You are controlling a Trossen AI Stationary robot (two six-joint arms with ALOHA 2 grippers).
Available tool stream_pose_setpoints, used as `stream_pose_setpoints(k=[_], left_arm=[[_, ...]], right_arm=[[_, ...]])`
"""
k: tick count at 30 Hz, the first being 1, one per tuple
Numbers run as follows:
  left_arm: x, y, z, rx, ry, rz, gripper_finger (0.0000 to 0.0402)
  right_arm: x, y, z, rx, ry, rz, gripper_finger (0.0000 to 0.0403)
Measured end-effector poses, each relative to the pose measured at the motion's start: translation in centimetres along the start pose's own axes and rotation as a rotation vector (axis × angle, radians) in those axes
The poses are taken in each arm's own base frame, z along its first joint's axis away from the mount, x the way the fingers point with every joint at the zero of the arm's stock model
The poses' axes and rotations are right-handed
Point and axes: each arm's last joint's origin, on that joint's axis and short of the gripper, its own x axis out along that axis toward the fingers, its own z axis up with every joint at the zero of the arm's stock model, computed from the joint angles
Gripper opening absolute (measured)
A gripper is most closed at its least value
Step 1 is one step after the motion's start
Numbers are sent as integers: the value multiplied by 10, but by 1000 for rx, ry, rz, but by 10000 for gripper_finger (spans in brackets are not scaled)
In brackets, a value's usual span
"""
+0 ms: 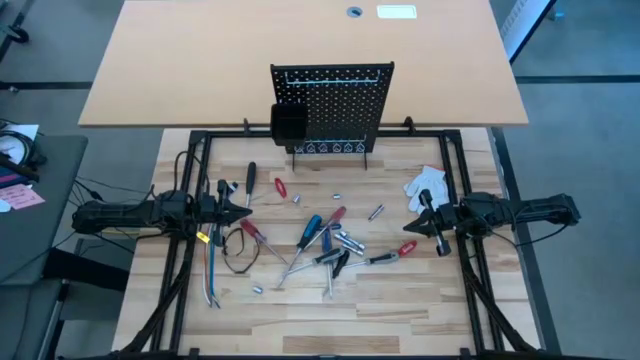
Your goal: Hang tools onto peg board
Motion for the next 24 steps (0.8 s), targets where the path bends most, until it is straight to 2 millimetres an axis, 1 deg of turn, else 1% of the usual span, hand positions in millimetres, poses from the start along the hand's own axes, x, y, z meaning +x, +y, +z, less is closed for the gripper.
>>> stream_pose_setpoints(k=[4,6,8,10,13,21,24], left_arm=[[0,0,0,-49,-1,0,1],[0,0,0,-146,0,0,1],[0,0,1,-283,-7,5,1],[0,2,2,-361,-32,58,1],[0,4,2,-374,-43,144,1],[0,5,4,-376,-63,157,1],[-1,4,7,-317,-50,153,1]], right_arm=[[0,0,0,0,0,0,17],[0,0,0,0,0,0,17],[0,0,0,0,0,0,17],[0,0,0,0,0,0,17],[0,0,0,0,0,0,17],[0,0,0,0,0,0,17],[0,0,0,0,0,0,17]])
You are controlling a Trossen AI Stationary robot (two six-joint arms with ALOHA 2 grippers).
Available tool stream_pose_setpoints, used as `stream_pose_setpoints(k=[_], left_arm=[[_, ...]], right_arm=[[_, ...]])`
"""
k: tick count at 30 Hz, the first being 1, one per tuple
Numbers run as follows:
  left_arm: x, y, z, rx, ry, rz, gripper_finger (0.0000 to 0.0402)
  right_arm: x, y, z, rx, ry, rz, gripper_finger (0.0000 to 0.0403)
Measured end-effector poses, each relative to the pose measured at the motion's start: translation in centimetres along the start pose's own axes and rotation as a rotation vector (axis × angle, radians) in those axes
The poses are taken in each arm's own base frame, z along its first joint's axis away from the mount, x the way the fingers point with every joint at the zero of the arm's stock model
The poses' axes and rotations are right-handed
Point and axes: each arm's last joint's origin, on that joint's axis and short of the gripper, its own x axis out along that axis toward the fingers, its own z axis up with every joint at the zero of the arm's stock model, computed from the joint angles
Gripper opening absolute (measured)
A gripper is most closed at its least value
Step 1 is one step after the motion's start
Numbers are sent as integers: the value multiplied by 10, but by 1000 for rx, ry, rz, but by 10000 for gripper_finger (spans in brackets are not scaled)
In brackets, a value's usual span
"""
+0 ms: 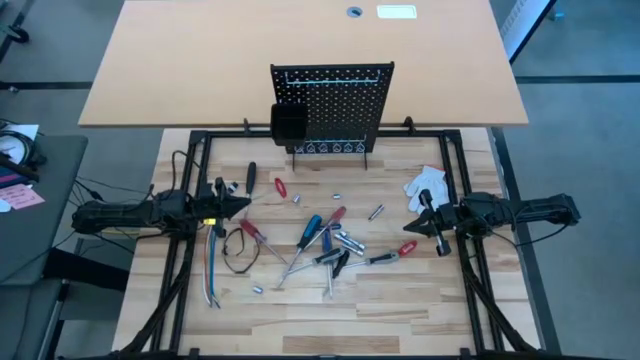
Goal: Hang tools onto peg board
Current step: Hang the black screwdriver on the black pegboard
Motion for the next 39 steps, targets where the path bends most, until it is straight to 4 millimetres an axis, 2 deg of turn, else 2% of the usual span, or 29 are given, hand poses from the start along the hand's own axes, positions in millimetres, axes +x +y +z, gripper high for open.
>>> stream_pose_setpoints(k=[4,9,17,25,29,33,36,39], left_arm=[[4,-4,-1,50,76,-13,1],[19,-16,7,92,197,16,1],[62,-43,14,207,467,87,1],[106,-87,30,264,796,135,1],[127,-106,21,174,880,125,1],[143,-115,2,97,993,102,14],[151,-120,-12,17,1077,97,46],[159,-122,-22,-92,1105,165,91]], right_arm=[[0,0,0,0,0,0,17],[0,0,0,0,0,0,17],[0,0,0,0,0,0,17],[0,0,0,0,0,0,17],[0,0,0,0,0,0,17],[0,0,0,0,0,0,17],[0,0,0,0,0,0,17],[0,0,0,0,0,0,17]])
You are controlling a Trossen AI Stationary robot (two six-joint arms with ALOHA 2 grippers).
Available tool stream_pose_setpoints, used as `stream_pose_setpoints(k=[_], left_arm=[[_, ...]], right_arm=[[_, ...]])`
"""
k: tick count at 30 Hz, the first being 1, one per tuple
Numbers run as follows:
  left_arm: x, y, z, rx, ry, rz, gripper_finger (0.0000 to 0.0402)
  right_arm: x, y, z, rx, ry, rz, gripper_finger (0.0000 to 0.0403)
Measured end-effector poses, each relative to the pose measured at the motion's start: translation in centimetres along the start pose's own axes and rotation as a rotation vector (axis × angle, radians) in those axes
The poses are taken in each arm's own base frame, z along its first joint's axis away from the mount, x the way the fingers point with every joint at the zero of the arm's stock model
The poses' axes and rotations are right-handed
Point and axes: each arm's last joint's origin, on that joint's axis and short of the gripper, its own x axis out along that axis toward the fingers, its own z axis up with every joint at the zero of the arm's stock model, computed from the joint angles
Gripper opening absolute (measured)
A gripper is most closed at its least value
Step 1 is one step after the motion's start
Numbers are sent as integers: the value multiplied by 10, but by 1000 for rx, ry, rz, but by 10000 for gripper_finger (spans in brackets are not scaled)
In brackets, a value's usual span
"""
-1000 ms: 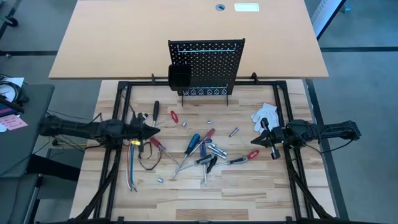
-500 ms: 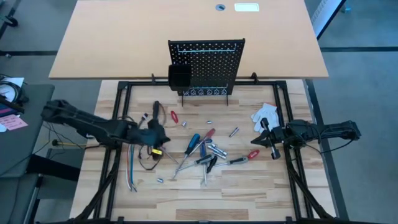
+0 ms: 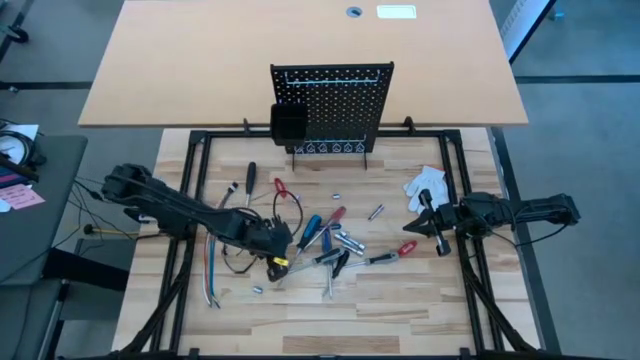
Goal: Hang tools onto peg board
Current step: Hang the black screwdriver on the black pegboard
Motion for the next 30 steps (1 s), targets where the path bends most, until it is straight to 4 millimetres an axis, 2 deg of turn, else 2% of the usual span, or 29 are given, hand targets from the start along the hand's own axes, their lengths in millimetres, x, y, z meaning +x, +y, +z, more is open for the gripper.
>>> stream_pose_setpoints(k=[6,10,14,18,26,30], left_arm=[[23,-6,4,-160,-10,-10,172],[41,-5,1,-226,16,18,181],[51,-3,-3,-262,39,45,162],[53,-3,-3,-263,38,44,130],[53,-2,-3,-226,39,52,17],[53,-2,-1,-204,21,58,11]], right_arm=[[0,0,0,0,0,0,17],[0,0,0,0,0,0,17],[0,0,0,0,0,0,17],[0,0,0,0,0,0,17],[0,0,0,0,0,0,17],[0,0,0,0,0,0,17]])
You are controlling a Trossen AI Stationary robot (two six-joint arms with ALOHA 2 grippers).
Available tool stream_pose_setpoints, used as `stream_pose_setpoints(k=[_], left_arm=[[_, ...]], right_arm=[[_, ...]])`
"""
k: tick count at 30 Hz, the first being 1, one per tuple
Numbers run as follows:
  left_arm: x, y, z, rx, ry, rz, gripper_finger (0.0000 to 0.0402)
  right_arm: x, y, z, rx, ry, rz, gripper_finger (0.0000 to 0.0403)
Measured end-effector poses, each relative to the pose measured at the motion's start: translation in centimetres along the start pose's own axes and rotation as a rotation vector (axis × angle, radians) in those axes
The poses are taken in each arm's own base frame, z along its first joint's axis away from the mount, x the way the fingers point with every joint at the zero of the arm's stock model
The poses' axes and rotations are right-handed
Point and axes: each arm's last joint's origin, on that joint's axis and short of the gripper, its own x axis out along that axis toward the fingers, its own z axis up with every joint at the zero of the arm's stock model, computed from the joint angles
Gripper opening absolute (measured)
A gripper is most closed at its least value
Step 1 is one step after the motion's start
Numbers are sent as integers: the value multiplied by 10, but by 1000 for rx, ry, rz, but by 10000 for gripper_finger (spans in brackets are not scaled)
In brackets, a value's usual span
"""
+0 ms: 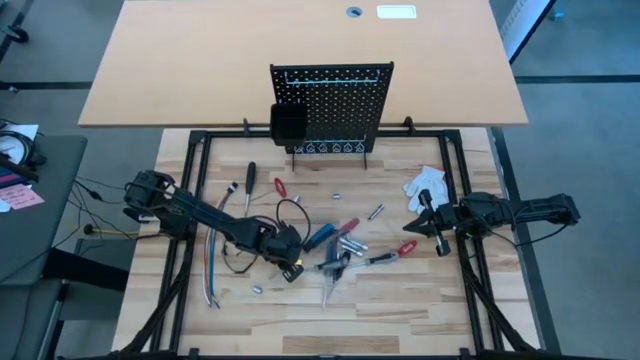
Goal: Hang tools onto peg board
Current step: Hang the black screwdriver on the black pegboard
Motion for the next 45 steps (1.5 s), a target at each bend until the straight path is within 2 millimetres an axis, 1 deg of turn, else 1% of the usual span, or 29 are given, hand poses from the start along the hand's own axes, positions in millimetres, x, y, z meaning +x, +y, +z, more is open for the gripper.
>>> stream_pose_setpoints(k=[4,9,11,16,22,25,27,29,33,35,38,45], left_arm=[[-1,1,1,23,-39,36,5],[-12,0,5,35,-147,64,3],[-20,-2,6,54,-211,80,2],[-37,-12,12,92,-435,102,1],[-46,-25,22,158,-649,99,3],[-49,-27,29,195,-710,105,3],[-48,-25,31,209,-698,109,3],[-45,-21,31,229,-641,105,2],[-40,-15,24,259,-501,88,2],[-38,-14,20,291,-423,61,14],[-37,-14,14,305,-337,22,52],[-25,-1,0,227,-242,6,168]], right_arm=[[0,0,0,0,0,0,17],[0,0,0,0,0,0,17],[0,0,0,0,0,0,17],[0,0,0,0,0,0,17],[0,0,0,0,0,0,17],[0,0,0,0,0,0,17],[0,0,0,0,0,0,17],[0,0,0,0,0,0,17],[0,0,0,0,0,0,17],[0,0,0,0,0,0,17],[0,0,0,0,0,0,17],[0,0,0,0,0,0,17]])
